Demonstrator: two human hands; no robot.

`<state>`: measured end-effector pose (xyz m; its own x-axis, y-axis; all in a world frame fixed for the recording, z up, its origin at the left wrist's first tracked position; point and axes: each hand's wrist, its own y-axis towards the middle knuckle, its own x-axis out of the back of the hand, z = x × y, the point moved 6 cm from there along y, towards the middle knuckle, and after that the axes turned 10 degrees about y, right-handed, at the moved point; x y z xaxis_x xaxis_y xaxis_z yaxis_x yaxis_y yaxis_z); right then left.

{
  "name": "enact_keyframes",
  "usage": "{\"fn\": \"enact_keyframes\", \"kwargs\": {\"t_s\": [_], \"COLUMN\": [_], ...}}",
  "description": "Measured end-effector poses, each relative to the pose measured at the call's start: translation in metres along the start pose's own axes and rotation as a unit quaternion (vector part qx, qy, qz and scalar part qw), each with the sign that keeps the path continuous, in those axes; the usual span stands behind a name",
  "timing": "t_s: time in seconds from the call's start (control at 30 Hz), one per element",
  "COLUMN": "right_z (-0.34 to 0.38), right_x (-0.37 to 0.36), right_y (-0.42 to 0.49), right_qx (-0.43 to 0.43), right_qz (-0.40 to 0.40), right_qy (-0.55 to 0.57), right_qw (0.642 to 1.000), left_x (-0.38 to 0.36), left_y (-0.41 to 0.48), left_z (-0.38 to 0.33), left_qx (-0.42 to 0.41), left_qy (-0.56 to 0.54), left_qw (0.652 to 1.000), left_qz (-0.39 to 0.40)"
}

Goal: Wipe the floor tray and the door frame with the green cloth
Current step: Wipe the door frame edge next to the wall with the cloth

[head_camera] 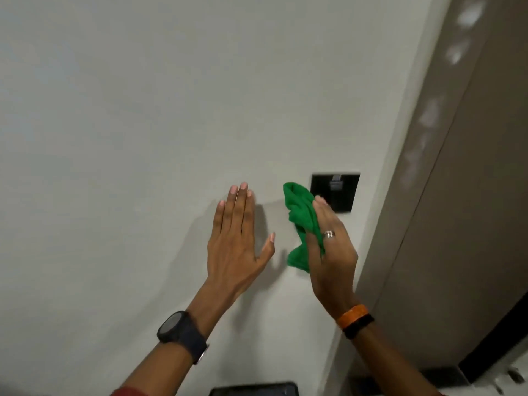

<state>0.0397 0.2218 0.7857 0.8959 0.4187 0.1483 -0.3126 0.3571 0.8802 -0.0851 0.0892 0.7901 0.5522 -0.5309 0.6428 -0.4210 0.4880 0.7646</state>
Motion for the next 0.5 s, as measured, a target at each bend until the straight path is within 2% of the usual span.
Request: {"fn": "enact_keyframes", "kwargs": {"t_s": [0.07,0.23,0.37,0.43,0.5], "right_z": [0.027,0.069,0.089,0.087,0.068], "right_x": [0.011,0.049,0.107,0.134,0.144], "right_y": [0.059,0.185,0.257,0.281,0.295], "right_qx": [0.07,0.168,0.25,0.27,0.248], "right_qz": [-0.033,-0.093,-0.186,-0.224,-0.191], "right_qy": [-0.012,-0.028,-0.042,-0.062,-0.101], "right_qw": [0.997,0.981,0.949,0.935,0.945], "left_x": [0.043,0.114,0.142,0.146,0.144], "left_y": [0.054,0.16,0.21,0.227,0.238], "left_z": [-0.005,-0.029,-0.06,-0.077,-0.091], "left_qx": [-0.002,-0.024,-0.051,-0.059,-0.071], "left_qy": [0.0,-0.001,-0.001,-0.004,-0.011], "left_qw": [0.999,0.992,0.982,0.978,0.975], "left_qz": [-0.05,-0.124,-0.183,-0.201,-0.208]}}
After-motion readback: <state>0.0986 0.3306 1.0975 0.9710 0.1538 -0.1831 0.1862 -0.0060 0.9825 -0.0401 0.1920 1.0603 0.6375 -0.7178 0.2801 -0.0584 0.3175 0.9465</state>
